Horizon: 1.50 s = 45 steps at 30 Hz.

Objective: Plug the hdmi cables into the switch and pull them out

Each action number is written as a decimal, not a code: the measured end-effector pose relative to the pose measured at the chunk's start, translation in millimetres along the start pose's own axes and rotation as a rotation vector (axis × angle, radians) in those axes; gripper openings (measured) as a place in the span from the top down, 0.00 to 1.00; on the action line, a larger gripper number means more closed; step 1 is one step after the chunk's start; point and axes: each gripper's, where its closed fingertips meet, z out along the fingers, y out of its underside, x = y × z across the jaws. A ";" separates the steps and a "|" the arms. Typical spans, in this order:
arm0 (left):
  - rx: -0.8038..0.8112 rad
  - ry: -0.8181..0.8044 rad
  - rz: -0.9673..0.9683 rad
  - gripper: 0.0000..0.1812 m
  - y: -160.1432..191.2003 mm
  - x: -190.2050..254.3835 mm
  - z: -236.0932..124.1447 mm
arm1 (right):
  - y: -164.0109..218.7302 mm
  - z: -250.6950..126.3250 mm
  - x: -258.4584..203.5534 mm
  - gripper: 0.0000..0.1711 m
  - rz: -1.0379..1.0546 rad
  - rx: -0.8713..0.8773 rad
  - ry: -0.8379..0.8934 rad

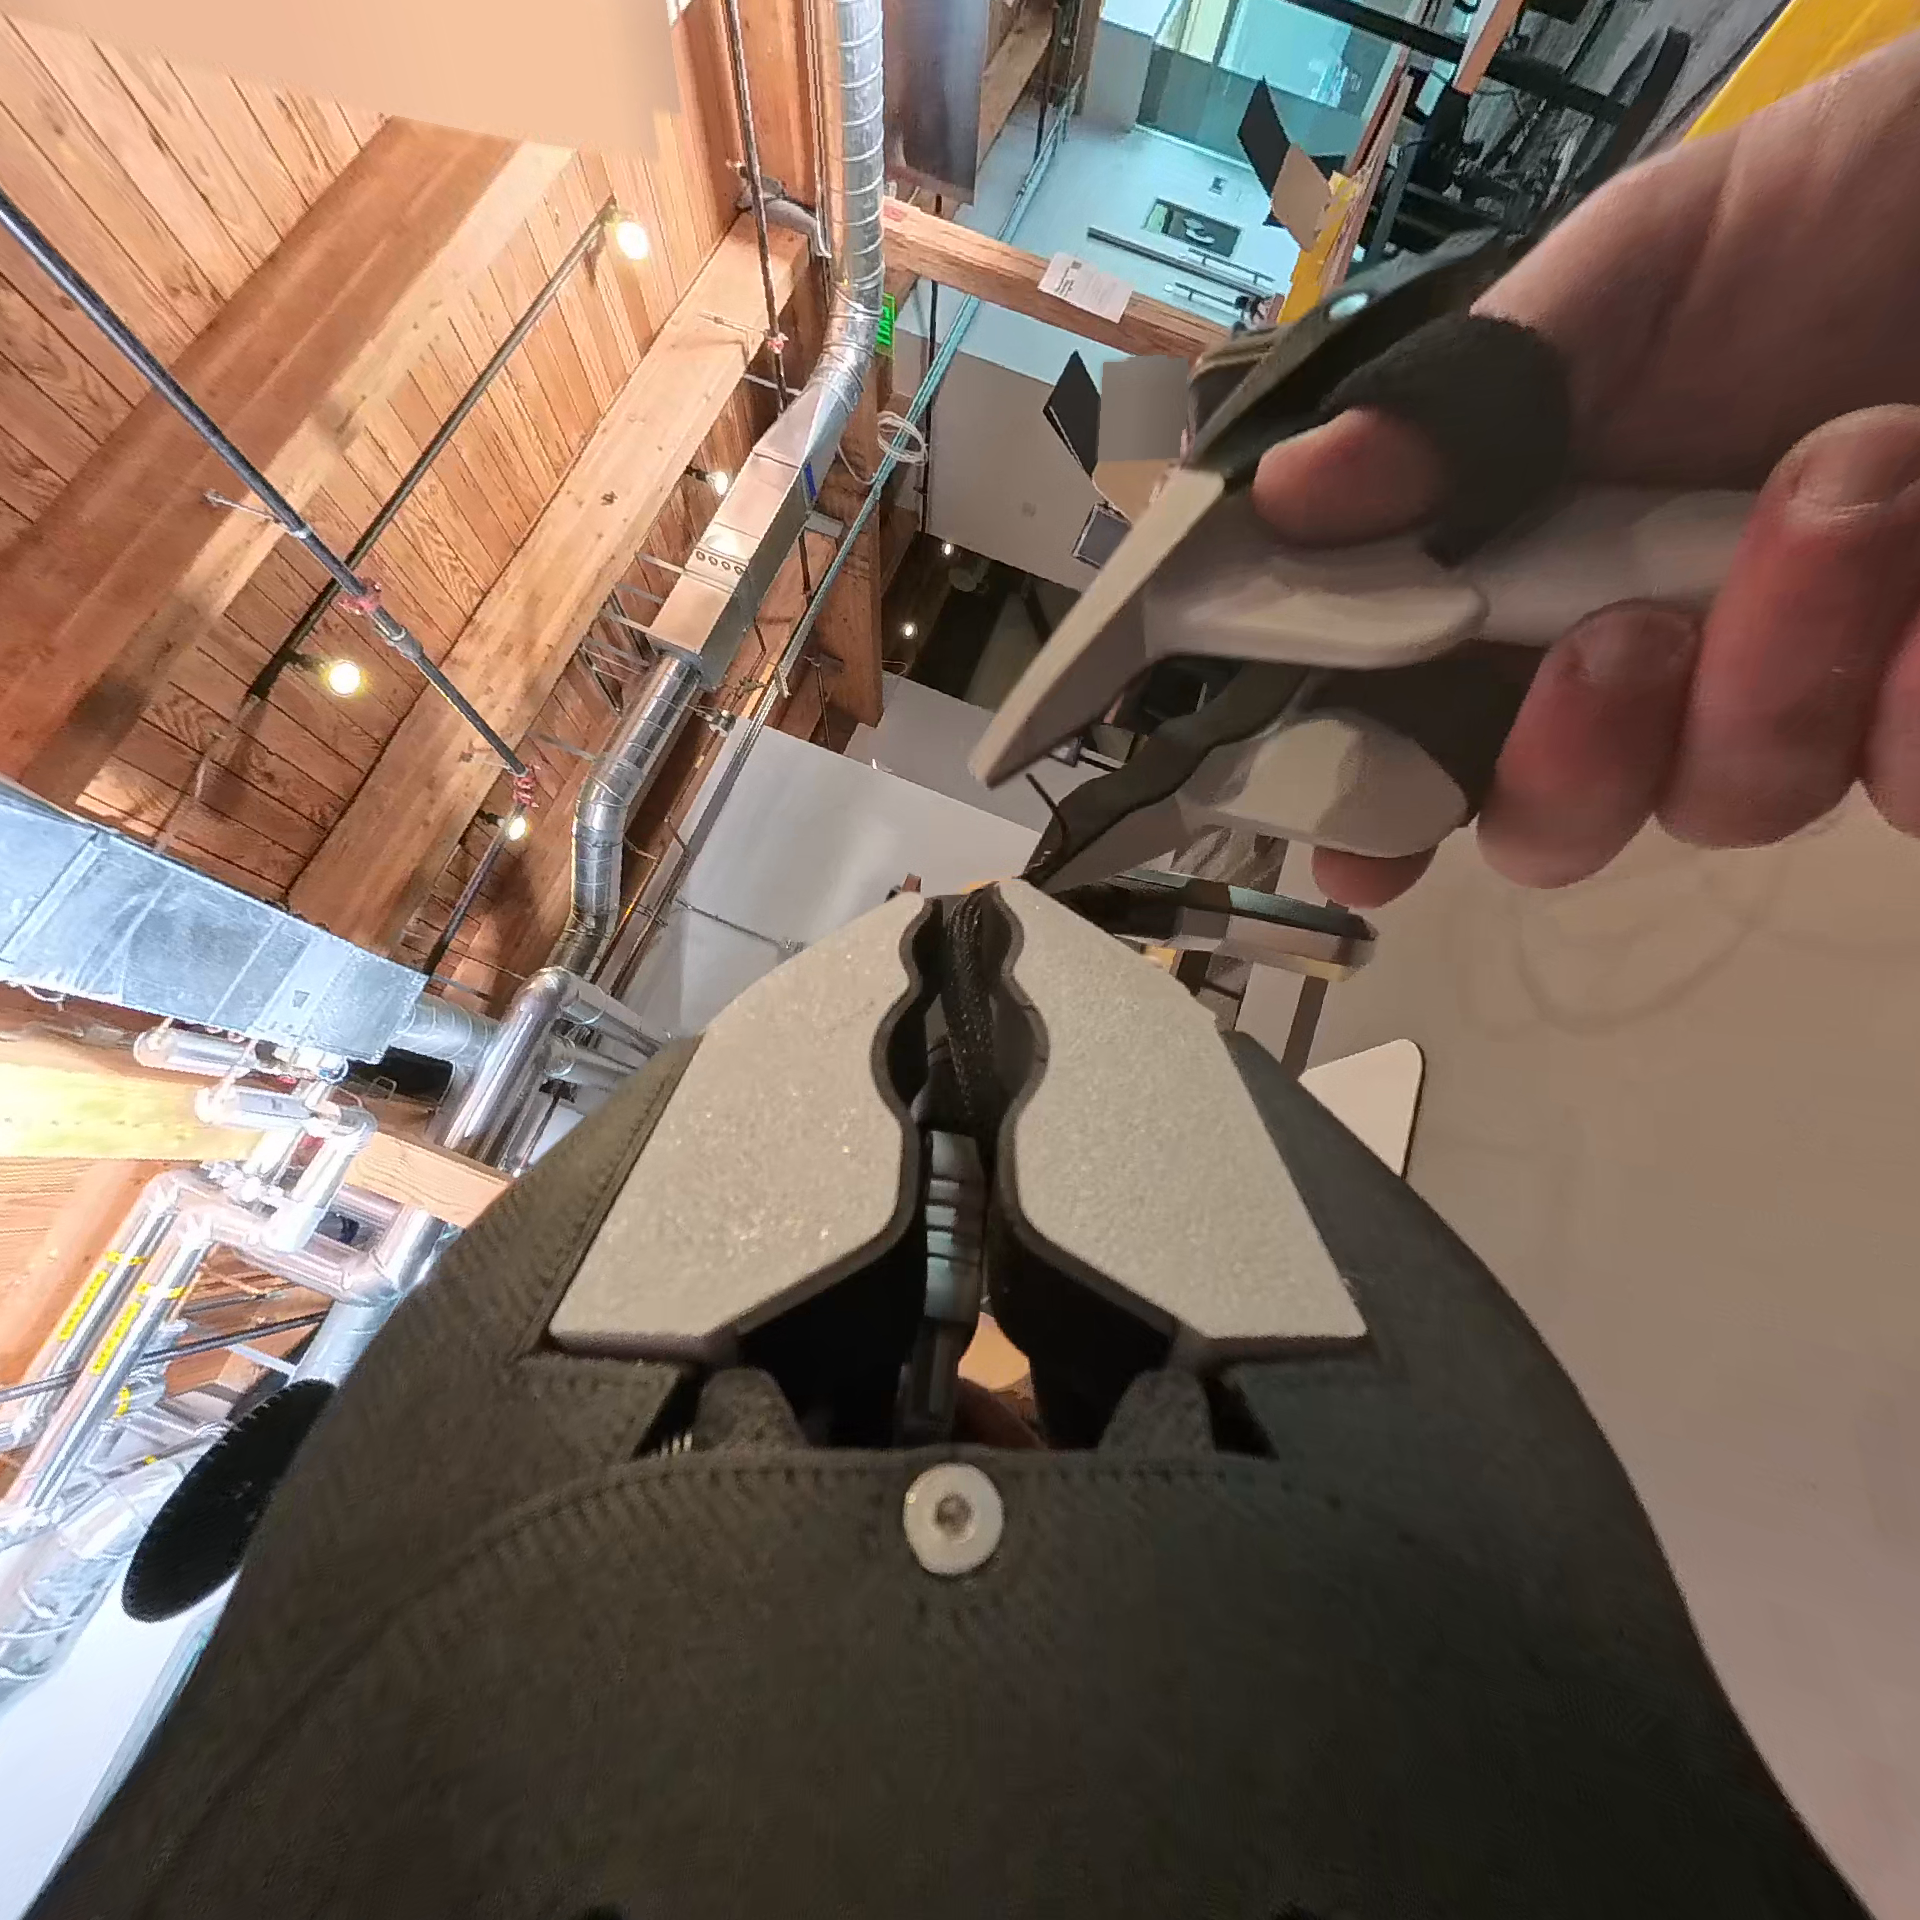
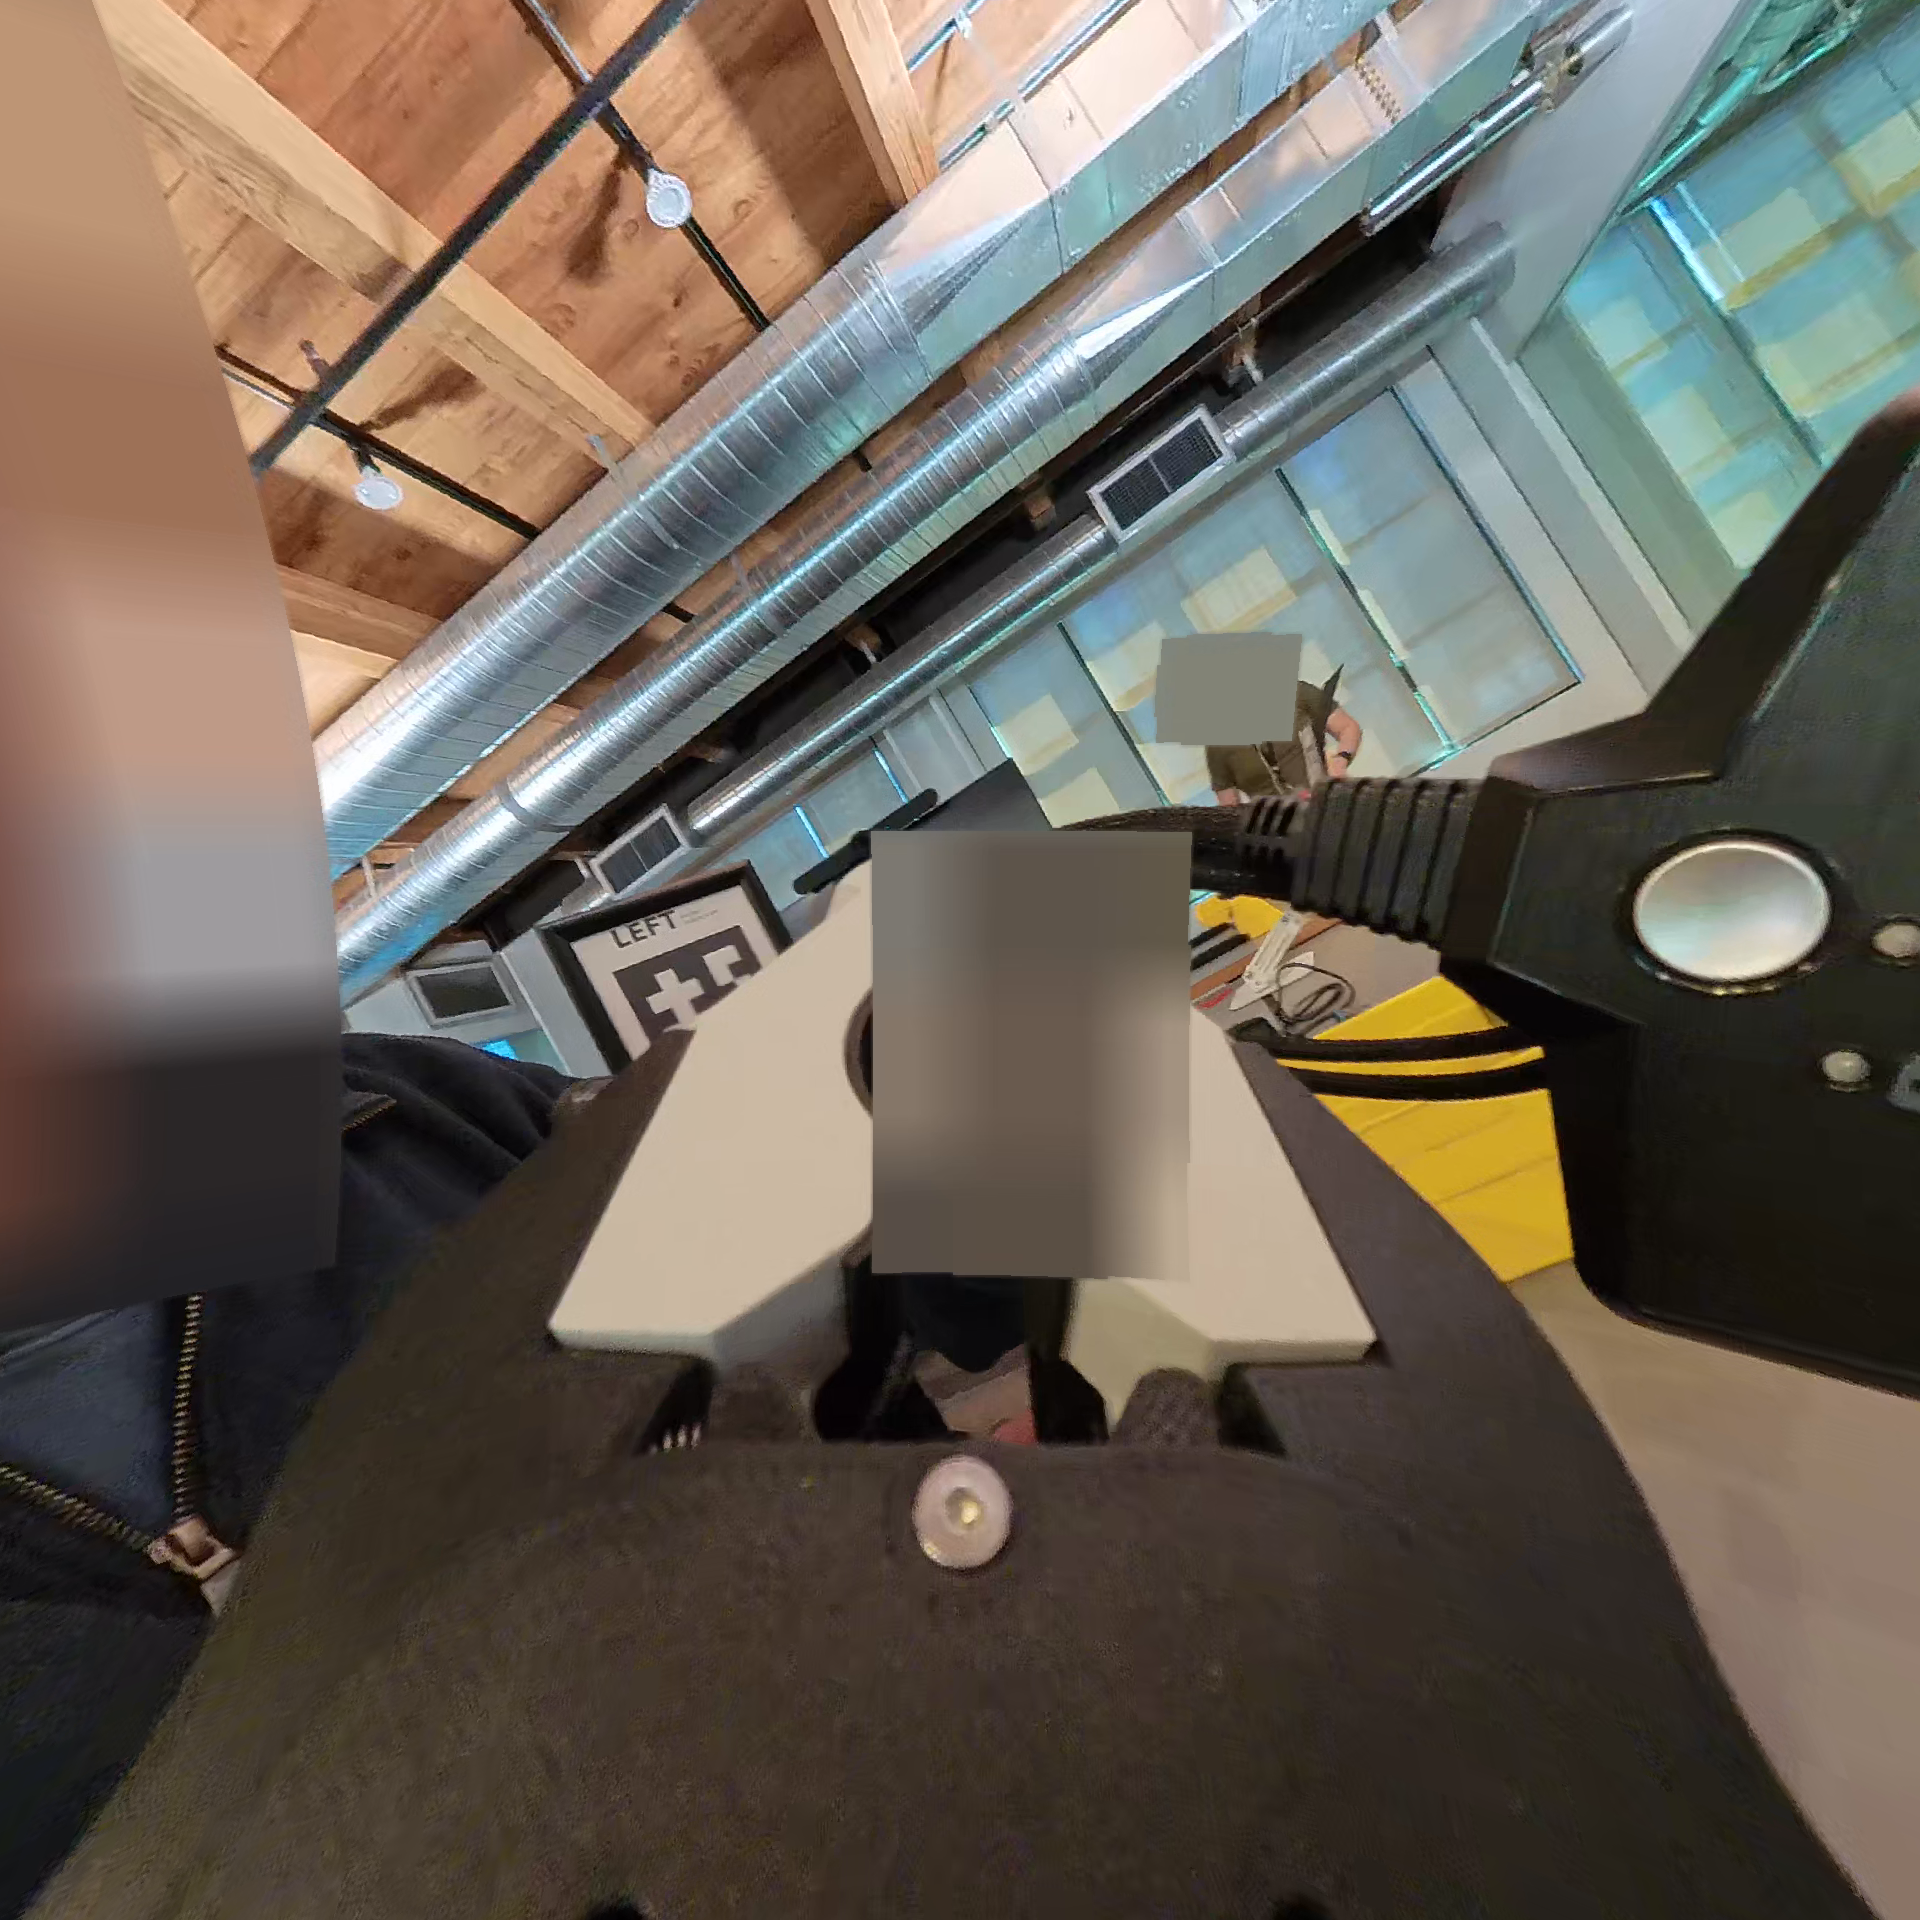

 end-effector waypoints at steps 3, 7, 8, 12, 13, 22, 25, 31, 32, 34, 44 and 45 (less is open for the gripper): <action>-0.001 0.003 0.018 0.97 -0.7 2.4 0.2 | 3.2 -0.6 5.3 0.99 -0.049 -0.027 0.048; -0.005 0.013 -0.007 0.97 -0.8 4.4 0.8 | 4.4 -2.1 8.2 1.00 -0.182 -0.075 0.132; -0.006 0.015 -0.013 0.97 -0.8 4.5 1.1 | 4.4 -2.5 9.0 1.00 -0.232 -0.089 0.160; -0.031 0.025 -0.048 0.97 3.4 4.3 2.9 | 2.4 -7.0 11.7 1.00 -0.537 -0.171 0.307; -0.036 0.032 -0.072 0.97 4.9 4.2 3.4 | 2.8 -8.1 13.0 1.00 -0.654 -0.210 0.362; -0.058 0.086 -0.286 0.97 6.4 2.1 5.8 | 7.2 -7.4 10.1 1.00 -1.513 -0.458 0.622; -0.063 0.103 -0.355 0.96 7.1 2.5 5.8 | 5.7 -12.0 15.5 1.00 -1.861 -0.549 0.708; -0.062 0.085 -0.371 0.97 8.8 1.6 6.2 | -0.4 -25.5 20.2 0.99 -1.534 -0.371 0.693; -0.062 0.069 -0.361 0.97 9.9 -2.4 6.0 | 1.6 -26.2 20.9 0.97 -1.404 -0.351 0.654; -0.054 0.058 -0.347 0.97 11.0 -7.9 5.3 | 1.6 -25.7 19.4 0.94 -1.116 -0.276 0.567; -0.033 0.061 -0.269 0.97 4.1 -0.9 5.1 | 2.5 -12.2 4.9 0.92 -0.411 -0.113 0.238; -0.035 0.061 -0.273 0.97 5.0 -1.1 5.2 | 3.6 -11.4 5.9 0.92 -0.420 -0.122 0.249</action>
